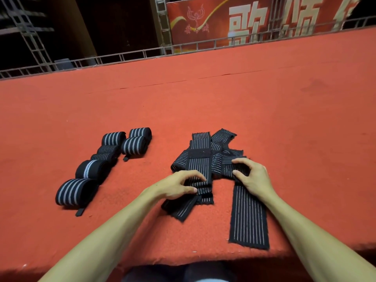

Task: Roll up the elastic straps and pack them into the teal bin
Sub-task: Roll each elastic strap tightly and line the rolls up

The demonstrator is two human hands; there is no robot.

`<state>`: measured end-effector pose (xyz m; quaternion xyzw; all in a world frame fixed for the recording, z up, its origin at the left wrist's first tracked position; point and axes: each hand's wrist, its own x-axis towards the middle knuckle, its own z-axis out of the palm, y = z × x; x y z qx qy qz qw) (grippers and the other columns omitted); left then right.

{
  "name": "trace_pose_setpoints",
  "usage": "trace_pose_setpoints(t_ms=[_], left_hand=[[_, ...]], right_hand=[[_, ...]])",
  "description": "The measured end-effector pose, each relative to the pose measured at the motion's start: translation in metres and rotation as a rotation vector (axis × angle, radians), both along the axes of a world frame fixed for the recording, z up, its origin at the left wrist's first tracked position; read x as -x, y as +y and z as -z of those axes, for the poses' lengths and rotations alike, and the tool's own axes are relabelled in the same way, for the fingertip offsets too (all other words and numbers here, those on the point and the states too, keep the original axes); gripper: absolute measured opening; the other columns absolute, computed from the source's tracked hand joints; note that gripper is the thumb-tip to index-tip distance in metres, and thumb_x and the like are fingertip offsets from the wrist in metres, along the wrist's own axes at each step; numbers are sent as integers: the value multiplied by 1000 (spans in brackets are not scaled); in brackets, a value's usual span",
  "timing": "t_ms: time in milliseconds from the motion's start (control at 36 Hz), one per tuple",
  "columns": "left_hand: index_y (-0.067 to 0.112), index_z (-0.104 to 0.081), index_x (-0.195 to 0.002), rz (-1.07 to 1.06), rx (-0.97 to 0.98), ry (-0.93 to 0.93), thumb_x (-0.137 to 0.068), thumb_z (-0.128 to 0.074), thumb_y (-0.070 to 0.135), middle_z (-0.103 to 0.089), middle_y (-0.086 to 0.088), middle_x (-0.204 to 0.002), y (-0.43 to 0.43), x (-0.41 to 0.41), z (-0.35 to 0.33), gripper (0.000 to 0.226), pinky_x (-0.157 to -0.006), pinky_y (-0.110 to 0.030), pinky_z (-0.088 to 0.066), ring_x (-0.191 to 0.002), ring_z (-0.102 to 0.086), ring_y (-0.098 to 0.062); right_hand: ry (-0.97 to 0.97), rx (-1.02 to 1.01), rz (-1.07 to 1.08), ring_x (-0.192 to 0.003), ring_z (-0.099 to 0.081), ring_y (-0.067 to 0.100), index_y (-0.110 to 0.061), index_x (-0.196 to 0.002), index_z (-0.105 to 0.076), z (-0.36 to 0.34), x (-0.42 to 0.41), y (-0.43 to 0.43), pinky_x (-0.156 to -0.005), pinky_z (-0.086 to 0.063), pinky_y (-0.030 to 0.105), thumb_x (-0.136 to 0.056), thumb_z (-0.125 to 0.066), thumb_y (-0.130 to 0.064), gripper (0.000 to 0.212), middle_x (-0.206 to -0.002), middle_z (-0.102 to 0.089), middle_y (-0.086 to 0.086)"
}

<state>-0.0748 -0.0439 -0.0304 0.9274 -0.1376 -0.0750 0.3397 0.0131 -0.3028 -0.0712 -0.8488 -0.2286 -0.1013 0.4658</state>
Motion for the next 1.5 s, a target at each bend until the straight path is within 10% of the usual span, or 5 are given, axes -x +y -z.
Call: trace_pose_setpoints(t_ms=[167,917,1028,1222,1500], left_hand=[[17,-59,-123,4,40,83,-89,-65,-1,-57,21,-109,2,2,-1,39,-90,-7,-35,-97,-51,15],[16,-72,-101,-216,317,226,-85,-63,-3,-67,2,-104,-1,30,-24,27,-89,-28,-49,-93,-61,-9],[19,-70,-105,-273,146,139,-91,-64,4,-63,8,-95,1,28,-22,22,-72,-14,-44,-77,-55,-1],[23,-56,-126,-185,-298,-20,-98,-57,19,-62,3,-119,-12,36,-20,28,-83,-18,-33,-110,-56,-15],[12,-64,-98,-360,537,139,-98,-53,-2,-58,-8,-93,-32,36,-58,17,-68,-26,-53,-82,-56,-14]], right_hand=[[-7,-20,0,-102,-63,5,-17,-107,-74,3,-2,1,-90,-33,-1,-80,-78,-5,30,-105,-67,-15],[17,-65,15,-101,-63,9,-19,-105,-73,-1,0,1,-87,-32,-3,-79,-78,-3,31,-104,-68,-13],[5,-96,12,-101,-64,9,-20,-104,-73,-8,6,1,-88,-34,0,-79,-78,-2,31,-104,-69,-12],[-6,-67,-8,-101,-64,9,-19,-107,-73,-17,19,-3,-88,-34,0,-79,-77,-2,33,-104,-69,-12],[-82,-154,-30,-99,-63,-4,-27,-101,-72,-65,29,0,-94,-42,10,-78,-78,-2,35,-101,-70,-17]])
